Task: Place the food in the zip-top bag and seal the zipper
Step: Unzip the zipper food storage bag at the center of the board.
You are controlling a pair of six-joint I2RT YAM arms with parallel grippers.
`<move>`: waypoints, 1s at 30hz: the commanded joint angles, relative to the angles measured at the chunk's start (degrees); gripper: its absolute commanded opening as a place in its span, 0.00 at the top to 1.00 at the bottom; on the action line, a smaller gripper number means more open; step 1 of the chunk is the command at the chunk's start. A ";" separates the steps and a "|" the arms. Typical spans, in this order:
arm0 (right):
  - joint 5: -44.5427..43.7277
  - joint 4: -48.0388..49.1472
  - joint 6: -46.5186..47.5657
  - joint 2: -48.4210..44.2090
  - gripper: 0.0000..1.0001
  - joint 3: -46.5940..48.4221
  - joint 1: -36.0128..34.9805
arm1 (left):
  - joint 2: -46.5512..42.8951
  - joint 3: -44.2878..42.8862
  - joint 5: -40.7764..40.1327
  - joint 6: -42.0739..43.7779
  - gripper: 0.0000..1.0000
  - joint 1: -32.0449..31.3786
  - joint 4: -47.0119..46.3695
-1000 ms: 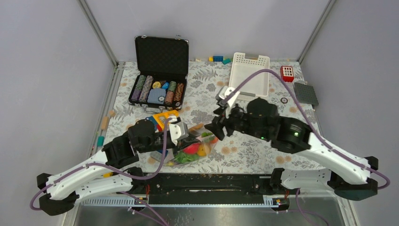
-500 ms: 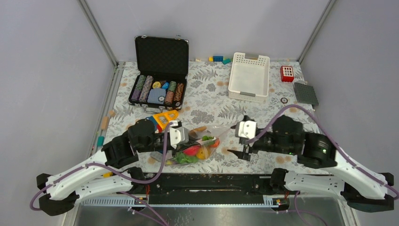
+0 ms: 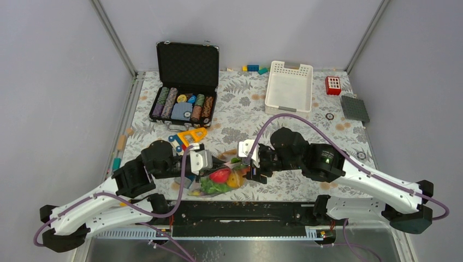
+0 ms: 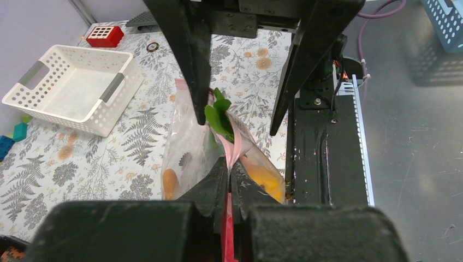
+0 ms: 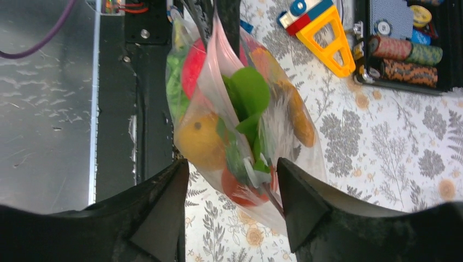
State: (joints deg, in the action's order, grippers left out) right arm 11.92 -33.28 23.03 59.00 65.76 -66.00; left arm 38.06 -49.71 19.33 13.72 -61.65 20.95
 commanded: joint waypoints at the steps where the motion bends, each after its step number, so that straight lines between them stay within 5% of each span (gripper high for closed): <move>1: 5.43 2.38 -1.19 -0.26 0.38 3.76 -0.27 | -1.73 0.55 -2.55 0.40 1.00 0.04 -4.11; 13: 7.53 -0.62 -1.97 -0.34 0.91 3.93 -0.23 | -2.17 3.08 -9.51 -3.09 1.00 0.04 -9.05; 19: 1.19 -1.96 -4.28 -1.11 0.91 1.64 0.61 | -4.44 6.81 -24.02 -8.38 1.00 0.04 -16.33; 30: 1.28 -2.14 -6.08 -8.36 0.90 -6.59 10.12 | -4.68 8.23 -27.23 -8.68 1.00 0.04 -16.06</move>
State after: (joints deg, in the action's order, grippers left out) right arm 14.26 -28.64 18.11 53.80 60.93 -58.74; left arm 34.96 -40.66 0.58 5.28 -62.70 9.06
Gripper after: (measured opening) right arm 0.156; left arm 0.014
